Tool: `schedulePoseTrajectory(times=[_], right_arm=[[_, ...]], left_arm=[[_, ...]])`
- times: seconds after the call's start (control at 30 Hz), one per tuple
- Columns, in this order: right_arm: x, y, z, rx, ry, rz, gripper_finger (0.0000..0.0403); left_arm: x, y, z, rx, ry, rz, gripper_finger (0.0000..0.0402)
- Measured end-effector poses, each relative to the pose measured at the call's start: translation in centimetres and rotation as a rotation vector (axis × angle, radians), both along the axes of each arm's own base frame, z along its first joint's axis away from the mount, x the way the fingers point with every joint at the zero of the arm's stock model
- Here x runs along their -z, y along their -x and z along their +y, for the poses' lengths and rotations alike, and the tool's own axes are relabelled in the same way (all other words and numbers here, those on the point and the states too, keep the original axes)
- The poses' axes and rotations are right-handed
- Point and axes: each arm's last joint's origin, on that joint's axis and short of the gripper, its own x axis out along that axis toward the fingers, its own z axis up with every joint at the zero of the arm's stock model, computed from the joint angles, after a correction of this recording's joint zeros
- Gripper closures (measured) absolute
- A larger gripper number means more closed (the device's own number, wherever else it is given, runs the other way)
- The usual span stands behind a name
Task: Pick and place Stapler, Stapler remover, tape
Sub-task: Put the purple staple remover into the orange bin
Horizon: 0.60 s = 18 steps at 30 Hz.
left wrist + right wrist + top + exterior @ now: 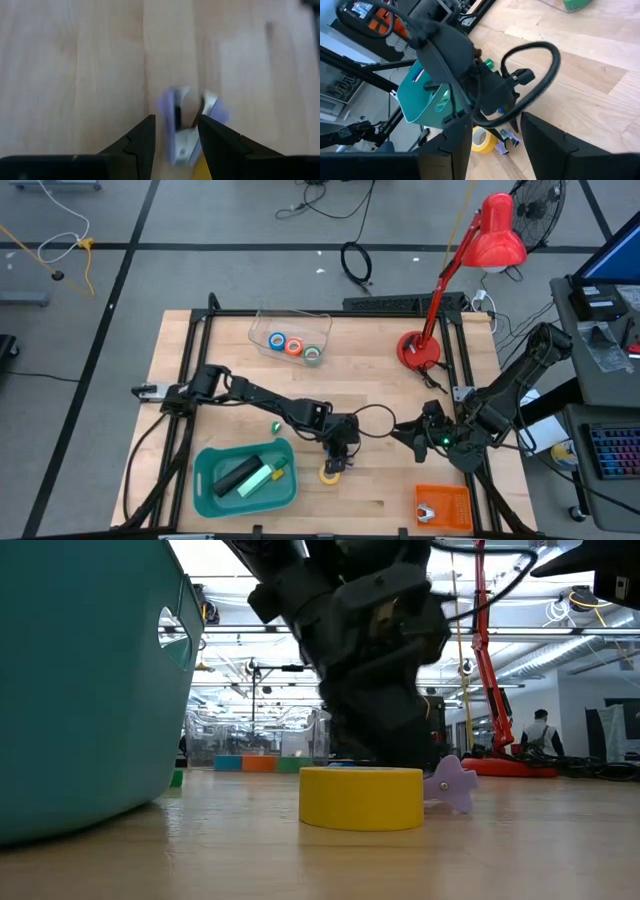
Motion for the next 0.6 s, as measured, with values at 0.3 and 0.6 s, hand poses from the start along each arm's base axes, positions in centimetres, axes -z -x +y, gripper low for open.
schedulePoseTrajectory(times=[0.3,0.6], right_arm=[[0.03,0.01,0.00,-0.003,0.001,0.003,0.0243],[0.01,-0.01,0.02,-0.003,-0.002,0.002,0.0243]], left_arm=[[-0.28,-0.30,0.45,-0.036,0.005,-0.023,0.0255],[-0.28,-0.35,0.89,-0.014,0.014,-0.024,0.0389]])
